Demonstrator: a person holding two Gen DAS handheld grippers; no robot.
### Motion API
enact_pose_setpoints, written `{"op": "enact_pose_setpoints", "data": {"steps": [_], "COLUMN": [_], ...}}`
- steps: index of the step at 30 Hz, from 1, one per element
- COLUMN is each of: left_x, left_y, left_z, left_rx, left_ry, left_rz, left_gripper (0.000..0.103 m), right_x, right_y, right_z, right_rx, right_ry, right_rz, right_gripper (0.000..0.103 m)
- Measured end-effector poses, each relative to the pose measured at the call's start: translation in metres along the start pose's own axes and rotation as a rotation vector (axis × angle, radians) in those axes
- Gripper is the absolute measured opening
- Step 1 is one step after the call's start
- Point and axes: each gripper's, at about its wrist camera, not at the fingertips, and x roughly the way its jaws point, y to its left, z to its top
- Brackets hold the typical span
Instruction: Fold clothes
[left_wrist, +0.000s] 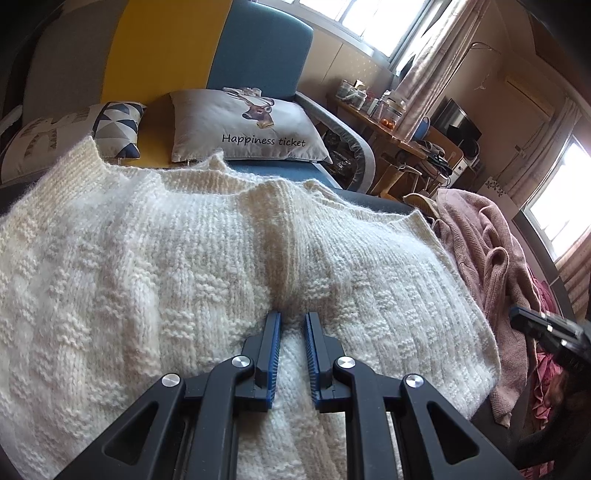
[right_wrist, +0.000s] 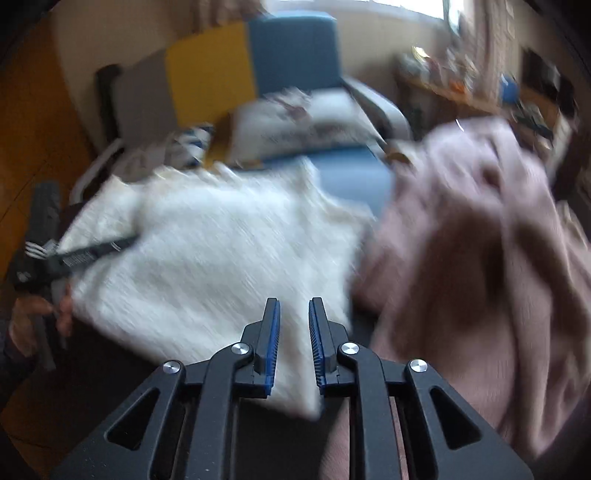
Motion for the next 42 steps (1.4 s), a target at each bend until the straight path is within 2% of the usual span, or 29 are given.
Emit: {"op": "enact_pose_setpoints", "data": {"steps": [2,5,8,10,13,14,15,17,18,21,23,28,32,33,35,40,42], "left_x": [-0.001,-0.005,-0.020,-0.031,-0.032,-0.029,-0.028,-0.029,-0.031,-0.028,-0.025,-0.009,-0.007,-0.008,-0.012,-0.040,-0.044], "left_y": [0.001,0.002,0.007,0.013,0.028,0.034,0.041,0.052,0.057,0.067,0.064,0.057,0.053,0.052,0.049,0.040,0.037], "left_z": [0.001,0.002,0.009,0.016,0.031,0.035,0.039,0.045,0.048,0.053,0.055,0.059,0.055,0.054,0.053,0.061,0.068], "left_rx": [-0.004,-0.012,-0.030,-0.030,-0.021,-0.018,-0.021,-0.020,-0.018,-0.015,0.012,0.066,0.088,0.089,0.097,0.111,0.129], "left_ry": [-0.001,0.000,-0.024,-0.056,-0.046,-0.034,-0.026,-0.016,-0.012,0.026,0.035,0.064,0.037,0.029,0.009,-0.112,-0.137], "left_rz": [-0.005,-0.013,-0.029,-0.022,0.014,0.031,0.039,0.033,0.023,-0.008,-0.010,0.053,0.102,0.111,0.122,0.102,0.121], "left_gripper": [0.014,0.014,0.014,0.015,0.017,0.017,0.017,0.020,0.022,0.022,0.023,0.023,0.005,0.003,0.002,0.001,0.001], "right_x": [0.020,0.062,0.112,0.112,0.099,0.097,0.100,0.108,0.112,0.127,0.141,0.150,0.145,0.144,0.140,0.123,0.115], "right_y": [0.025,0.062,0.069,0.066,0.069,0.071,0.075,0.083,0.088,0.103,0.108,0.115,0.116,0.115,0.112,0.109,0.109], "right_z": [0.023,0.046,0.046,0.049,0.073,0.082,0.088,0.096,0.098,0.102,0.098,0.084,0.078,0.077,0.079,0.083,0.088], "right_rx": [-0.050,-0.136,-0.159,-0.138,-0.129,-0.129,-0.136,-0.161,-0.180,-0.246,-0.267,-0.337,-0.355,-0.348,-0.328,-0.305,-0.309], "right_ry": [0.021,0.062,0.194,0.193,0.127,0.113,0.119,0.141,0.154,0.181,0.233,0.231,0.191,0.184,0.167,0.100,0.064], "right_rz": [0.057,0.085,0.040,0.066,0.155,0.186,0.212,0.246,0.254,0.218,0.216,0.160,0.160,0.165,0.177,0.183,0.173], "right_gripper": [0.018,0.018,0.018,0.018,0.019,0.028,0.043,0.052,0.052,0.052,0.052,0.052,0.025,0.018,0.009,0.006,0.006]}}
